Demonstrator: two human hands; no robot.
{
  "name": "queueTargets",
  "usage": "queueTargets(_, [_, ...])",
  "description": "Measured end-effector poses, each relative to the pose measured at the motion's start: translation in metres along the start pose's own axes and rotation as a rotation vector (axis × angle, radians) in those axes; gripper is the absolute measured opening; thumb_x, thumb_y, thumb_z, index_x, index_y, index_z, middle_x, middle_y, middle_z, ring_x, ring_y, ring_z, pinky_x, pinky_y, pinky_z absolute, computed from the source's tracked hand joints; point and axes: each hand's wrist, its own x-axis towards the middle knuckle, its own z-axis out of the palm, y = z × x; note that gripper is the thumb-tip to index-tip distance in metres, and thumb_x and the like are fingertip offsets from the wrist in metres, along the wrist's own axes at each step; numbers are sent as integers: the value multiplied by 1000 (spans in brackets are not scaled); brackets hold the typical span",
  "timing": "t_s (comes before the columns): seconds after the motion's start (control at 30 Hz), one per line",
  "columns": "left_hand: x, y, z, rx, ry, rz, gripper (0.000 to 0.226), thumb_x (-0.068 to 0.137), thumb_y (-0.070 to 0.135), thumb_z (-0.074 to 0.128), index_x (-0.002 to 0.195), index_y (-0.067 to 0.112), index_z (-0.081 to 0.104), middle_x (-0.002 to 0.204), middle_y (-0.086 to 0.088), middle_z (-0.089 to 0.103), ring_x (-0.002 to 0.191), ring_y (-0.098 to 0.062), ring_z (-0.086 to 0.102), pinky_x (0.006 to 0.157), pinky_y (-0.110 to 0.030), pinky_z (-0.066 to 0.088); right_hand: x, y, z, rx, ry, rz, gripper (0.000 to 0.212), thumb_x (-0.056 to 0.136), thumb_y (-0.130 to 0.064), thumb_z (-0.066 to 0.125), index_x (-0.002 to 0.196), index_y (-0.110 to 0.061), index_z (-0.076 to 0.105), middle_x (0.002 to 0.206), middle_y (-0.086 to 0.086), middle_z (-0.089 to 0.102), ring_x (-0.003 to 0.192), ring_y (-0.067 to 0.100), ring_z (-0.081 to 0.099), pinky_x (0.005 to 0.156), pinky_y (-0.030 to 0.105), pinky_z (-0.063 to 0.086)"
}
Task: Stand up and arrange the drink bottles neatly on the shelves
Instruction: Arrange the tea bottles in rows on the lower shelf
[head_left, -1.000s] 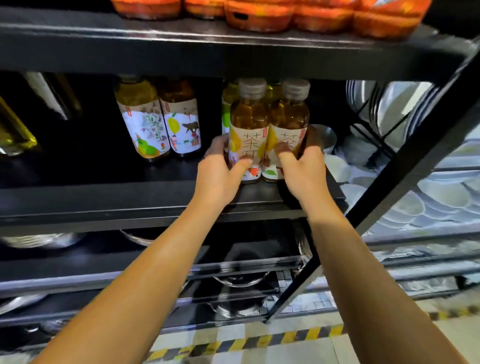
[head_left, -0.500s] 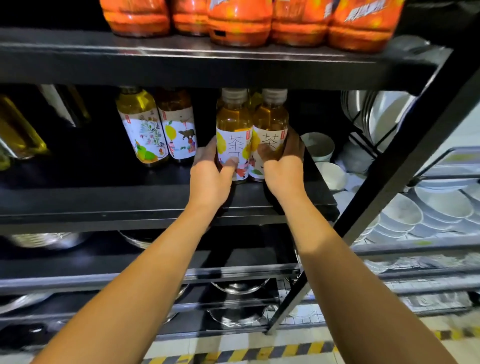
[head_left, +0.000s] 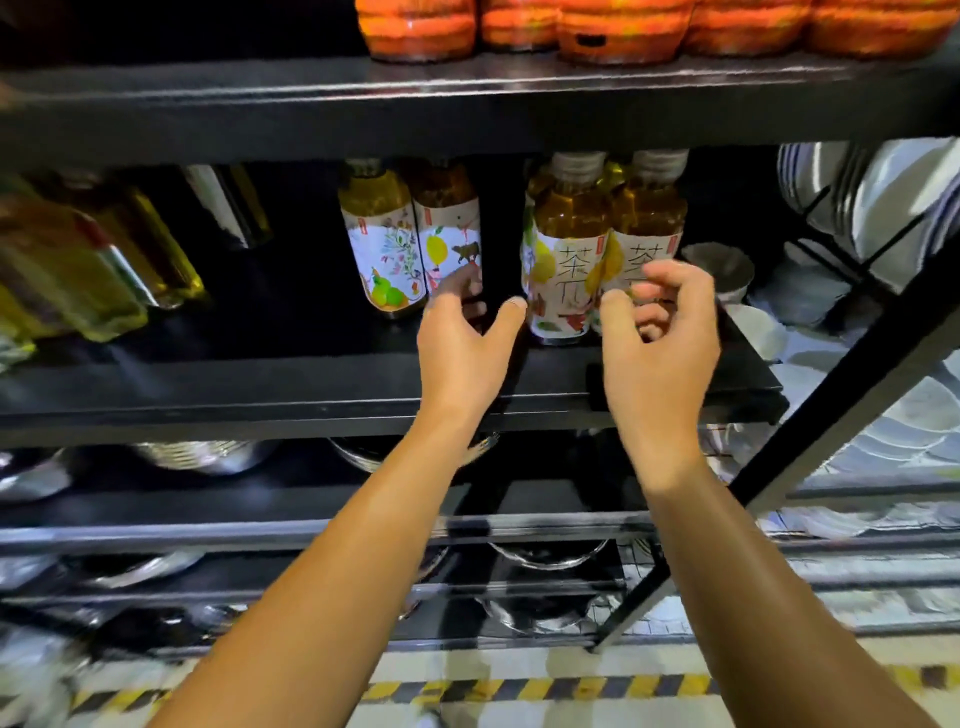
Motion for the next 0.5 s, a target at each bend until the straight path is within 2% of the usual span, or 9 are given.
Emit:
queueTargets(0.07, [6, -9, -31, 27, 109, 34, 50, 84, 38, 71, 127, 21, 54, 116, 5, 58, 105, -8, 58, 89, -23, 50, -17, -12, 23, 5, -165, -56, 26, 85, -26, 64, 109, -19, 55, 96, 2, 57, 74, 12, 52, 69, 25, 48])
queueTargets(0.13, [23, -20, -58, 33, 208, 46, 53, 80, 39, 74, 126, 19, 54, 120, 2, 55, 104, -7, 58, 89, -26, 53, -23, -20, 53, -98, -290, -61, 31, 84, -36, 64, 106, -17, 52, 94, 0, 54, 78, 13, 52, 69, 26, 46])
queueTargets(0.2, [44, -31, -76, 61, 251, 53, 61, 80, 30, 77, 132, 15, 49, 129, -3, 48, 108, -9, 54, 91, -13, 45, -18, -27, 80, -244, -360, 13, 35, 85, -41, 67, 93, -9, 54, 86, -2, 51, 75, 12, 50, 68, 28, 41])
queueTargets(0.27, [67, -42, -84, 97, 230, 66, 72, 80, 25, 80, 140, 11, 42, 138, -9, 42, 120, -18, 49, 96, -15, 39, -9, -34, 101, -316, -455, 179, 40, 89, -45, 65, 78, -7, 55, 75, -1, 52, 72, 17, 52, 67, 31, 39])
queueTargets(0.3, [77, -45, -86, 114, 198, 61, 78, 79, 26, 80, 143, 9, 39, 142, -12, 41, 126, -22, 47, 102, -21, 37, -1, -33, 112, -335, -494, 262, 41, 91, -47, 62, 89, -6, 62, 85, 3, 59, 86, 23, 58, 75, 31, 42])
queueTargets(0.33, [88, -51, -86, 128, 160, 43, 83, 77, 27, 81, 145, 7, 36, 144, -13, 41, 130, -24, 45, 107, -27, 36, 7, -31, 122, -328, -490, 299, 46, 92, -45, 62, 116, -6, 61, 110, 6, 61, 110, 25, 56, 90, 31, 41])
queueTargets(0.37, [96, -54, -86, 147, 104, 19, 87, 76, 28, 82, 146, 6, 35, 145, -12, 44, 132, -24, 44, 110, -30, 35, 15, -28, 130, -290, -450, 278, 61, 91, -41, 65, 141, -11, 46, 136, 4, 53, 129, 23, 47, 103, 29, 36])
queueTargets(0.4, [103, -56, -87, 147, 43, 8, 88, 74, 27, 84, 145, 6, 37, 143, -10, 48, 131, -22, 47, 110, -31, 36, 22, -26, 138, -236, -426, 234, 77, 89, -36, 68, 152, -16, 30, 151, 2, 41, 139, 22, 38, 110, 29, 32])
queueTargets(0.5, [114, -64, -87, 86, -83, 12, 75, 69, 25, 85, 132, 9, 48, 123, -3, 64, 112, -19, 62, 102, -40, 48, 32, -20, 151, -253, -430, 208, 91, 87, -36, 69, 157, -27, 12, 160, -1, 27, 143, 24, 33, 115, 37, 30])
